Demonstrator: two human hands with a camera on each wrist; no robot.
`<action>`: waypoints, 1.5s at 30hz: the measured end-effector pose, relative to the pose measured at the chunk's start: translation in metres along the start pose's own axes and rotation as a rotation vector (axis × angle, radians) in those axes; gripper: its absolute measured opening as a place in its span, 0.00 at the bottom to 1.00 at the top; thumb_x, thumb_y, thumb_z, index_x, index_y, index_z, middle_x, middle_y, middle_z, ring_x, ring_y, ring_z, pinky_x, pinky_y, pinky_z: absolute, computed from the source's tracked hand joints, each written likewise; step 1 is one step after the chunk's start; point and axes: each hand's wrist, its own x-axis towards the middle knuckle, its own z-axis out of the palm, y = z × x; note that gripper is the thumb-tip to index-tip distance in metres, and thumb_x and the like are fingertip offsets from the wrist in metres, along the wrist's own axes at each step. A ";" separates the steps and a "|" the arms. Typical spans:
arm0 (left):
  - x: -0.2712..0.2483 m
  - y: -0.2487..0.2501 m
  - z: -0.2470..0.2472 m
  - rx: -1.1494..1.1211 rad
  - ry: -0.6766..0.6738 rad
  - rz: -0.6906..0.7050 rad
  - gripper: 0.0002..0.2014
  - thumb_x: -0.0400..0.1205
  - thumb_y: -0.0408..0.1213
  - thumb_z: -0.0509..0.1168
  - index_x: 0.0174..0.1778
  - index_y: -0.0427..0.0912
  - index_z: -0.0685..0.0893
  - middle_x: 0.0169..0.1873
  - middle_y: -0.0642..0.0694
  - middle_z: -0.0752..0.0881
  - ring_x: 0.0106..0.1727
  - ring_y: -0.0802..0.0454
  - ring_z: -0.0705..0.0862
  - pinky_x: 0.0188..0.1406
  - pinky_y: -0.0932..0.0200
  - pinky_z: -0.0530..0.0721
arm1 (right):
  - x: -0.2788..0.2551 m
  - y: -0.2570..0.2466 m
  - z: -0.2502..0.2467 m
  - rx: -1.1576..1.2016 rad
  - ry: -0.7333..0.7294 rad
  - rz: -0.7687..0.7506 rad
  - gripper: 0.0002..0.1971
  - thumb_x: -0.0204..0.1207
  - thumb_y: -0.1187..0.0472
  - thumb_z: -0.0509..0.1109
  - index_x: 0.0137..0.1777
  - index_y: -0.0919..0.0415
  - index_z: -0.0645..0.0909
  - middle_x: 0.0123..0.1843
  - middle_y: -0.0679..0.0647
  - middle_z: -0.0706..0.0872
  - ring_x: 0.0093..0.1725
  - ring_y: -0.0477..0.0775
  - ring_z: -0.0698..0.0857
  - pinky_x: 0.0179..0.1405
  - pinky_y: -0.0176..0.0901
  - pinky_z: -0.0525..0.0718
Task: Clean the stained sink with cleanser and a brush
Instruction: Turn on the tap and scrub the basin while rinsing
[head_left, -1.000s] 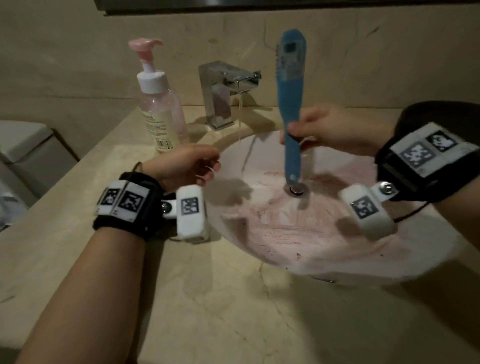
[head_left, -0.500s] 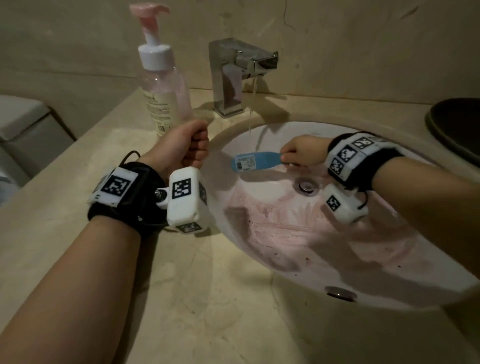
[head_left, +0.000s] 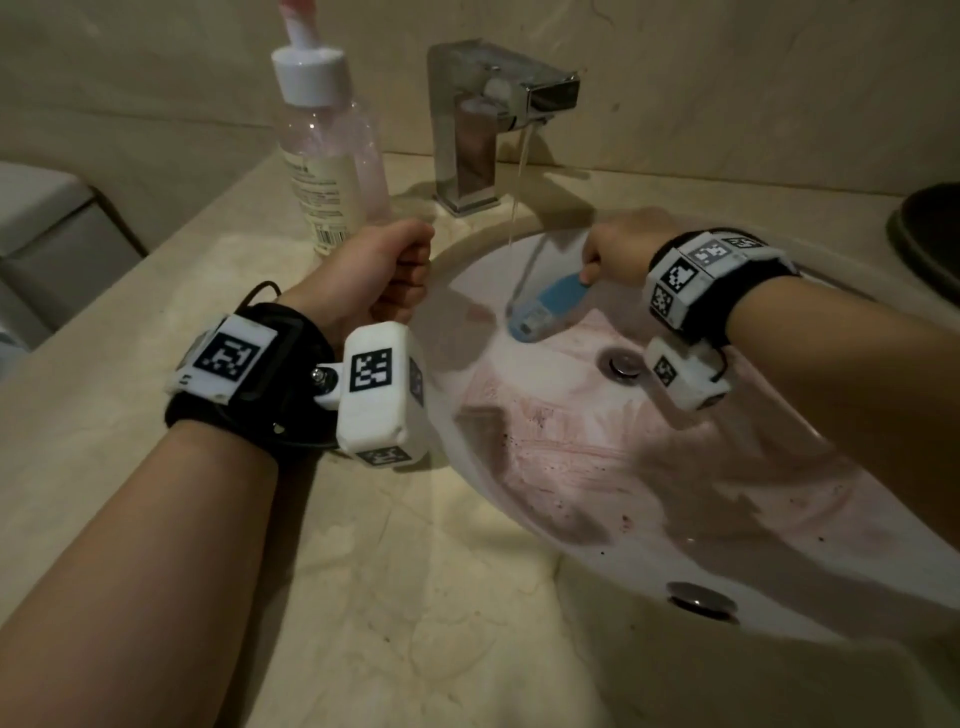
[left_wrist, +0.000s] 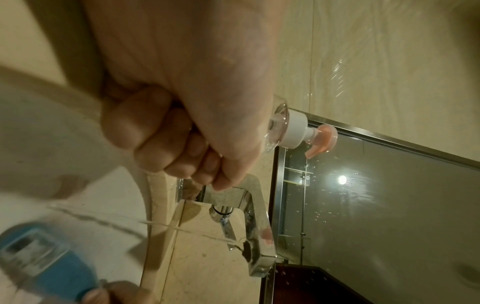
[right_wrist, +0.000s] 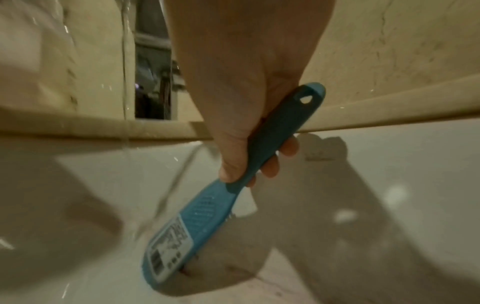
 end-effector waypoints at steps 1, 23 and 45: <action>0.000 0.001 0.000 0.000 -0.001 0.001 0.19 0.84 0.40 0.53 0.25 0.49 0.61 0.14 0.55 0.64 0.12 0.60 0.57 0.14 0.75 0.51 | -0.001 -0.006 -0.004 0.060 0.051 -0.042 0.15 0.78 0.50 0.67 0.54 0.60 0.86 0.52 0.59 0.86 0.51 0.60 0.83 0.50 0.46 0.79; 0.000 0.002 -0.001 0.082 -0.029 -0.019 0.20 0.84 0.39 0.51 0.25 0.49 0.57 0.14 0.56 0.60 0.11 0.62 0.55 0.12 0.75 0.49 | -0.010 0.005 -0.014 -0.106 0.165 -0.100 0.13 0.81 0.53 0.62 0.53 0.56 0.86 0.52 0.59 0.87 0.54 0.60 0.81 0.59 0.48 0.68; -0.003 0.004 0.001 0.081 -0.051 -0.021 0.20 0.85 0.39 0.51 0.26 0.50 0.56 0.14 0.56 0.59 0.12 0.62 0.55 0.10 0.69 0.48 | -0.037 -0.020 0.046 0.188 -0.229 -0.095 0.14 0.83 0.58 0.60 0.61 0.61 0.82 0.57 0.60 0.85 0.54 0.61 0.80 0.55 0.45 0.76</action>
